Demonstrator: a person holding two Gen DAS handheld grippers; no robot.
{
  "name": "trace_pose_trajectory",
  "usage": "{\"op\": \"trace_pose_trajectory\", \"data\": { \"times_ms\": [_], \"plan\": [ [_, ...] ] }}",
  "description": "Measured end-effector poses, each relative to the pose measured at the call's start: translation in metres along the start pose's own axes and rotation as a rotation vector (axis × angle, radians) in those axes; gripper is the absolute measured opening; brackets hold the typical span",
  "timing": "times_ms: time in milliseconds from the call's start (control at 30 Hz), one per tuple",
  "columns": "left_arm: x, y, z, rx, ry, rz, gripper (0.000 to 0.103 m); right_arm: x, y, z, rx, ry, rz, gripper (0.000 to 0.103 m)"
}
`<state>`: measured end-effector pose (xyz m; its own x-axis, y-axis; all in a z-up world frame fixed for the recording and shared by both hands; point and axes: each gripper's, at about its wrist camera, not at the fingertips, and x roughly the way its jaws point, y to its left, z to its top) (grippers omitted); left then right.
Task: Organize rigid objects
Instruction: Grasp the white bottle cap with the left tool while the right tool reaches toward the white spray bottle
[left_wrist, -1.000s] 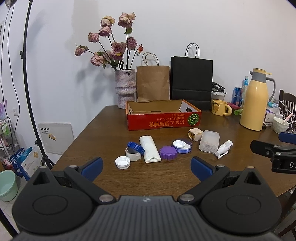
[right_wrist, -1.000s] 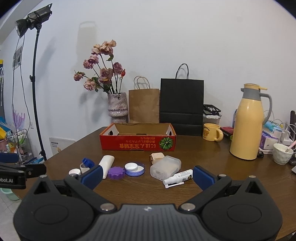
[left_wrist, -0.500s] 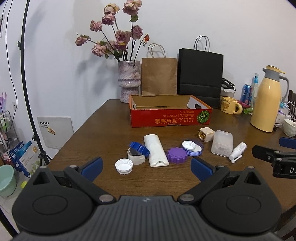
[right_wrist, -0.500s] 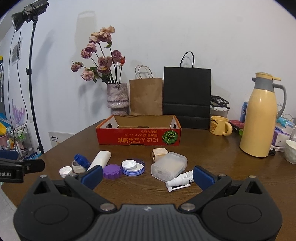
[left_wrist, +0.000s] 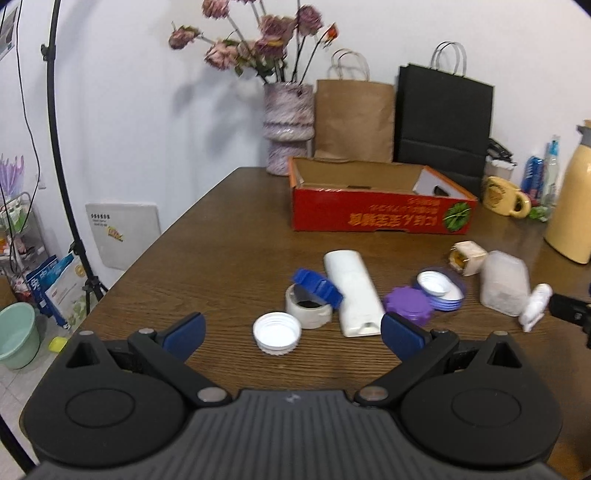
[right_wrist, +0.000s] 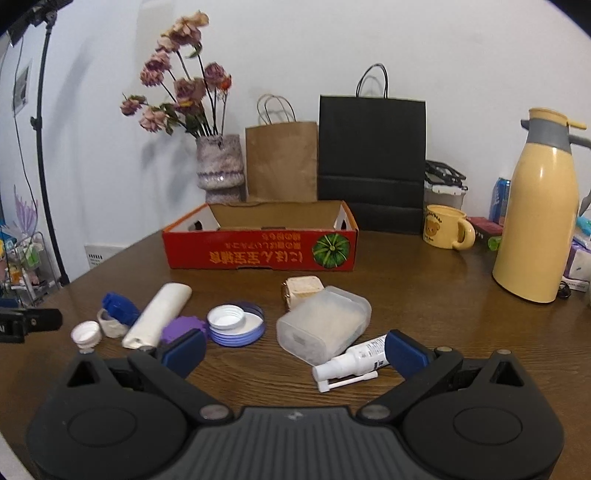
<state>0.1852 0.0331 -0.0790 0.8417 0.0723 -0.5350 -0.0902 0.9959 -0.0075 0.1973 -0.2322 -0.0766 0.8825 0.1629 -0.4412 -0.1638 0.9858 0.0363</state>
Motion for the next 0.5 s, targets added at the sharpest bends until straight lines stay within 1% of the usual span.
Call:
{"op": "trace_pose_trajectory", "data": {
  "times_ms": [400,500],
  "plan": [
    [0.051,0.019,-0.008,0.004,0.081,0.084,0.103,0.056,-0.026,-0.005,-0.062,0.084,-0.039,0.103],
    [0.062,0.022,-0.010,0.009,0.108,0.084,0.100,0.065,-0.030,-0.006,-0.084,0.099,-0.034,0.103]
  ]
}}
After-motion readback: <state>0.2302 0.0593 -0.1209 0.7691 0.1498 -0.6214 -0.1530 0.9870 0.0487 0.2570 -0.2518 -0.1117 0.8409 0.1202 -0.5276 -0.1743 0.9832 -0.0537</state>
